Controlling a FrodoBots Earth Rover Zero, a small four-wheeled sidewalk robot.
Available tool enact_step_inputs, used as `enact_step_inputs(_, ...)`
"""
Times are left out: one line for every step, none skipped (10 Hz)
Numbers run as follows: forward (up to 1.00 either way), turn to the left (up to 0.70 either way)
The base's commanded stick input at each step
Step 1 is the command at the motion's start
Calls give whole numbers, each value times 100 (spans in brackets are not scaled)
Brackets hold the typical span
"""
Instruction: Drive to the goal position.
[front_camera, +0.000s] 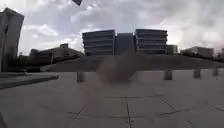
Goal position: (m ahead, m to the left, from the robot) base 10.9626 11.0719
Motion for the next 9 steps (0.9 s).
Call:
enact_step_inputs(70, 0)
enact_step_inputs(70, 0)
enact_step_inputs(70, 0)
enact_step_inputs(70, 0)
enact_step_inputs(70, 0)
enact_step_inputs(70, 0)
enact_step_inputs(70, 0)
enact_step_inputs(70, 0)
enact_step_inputs(70, 0)
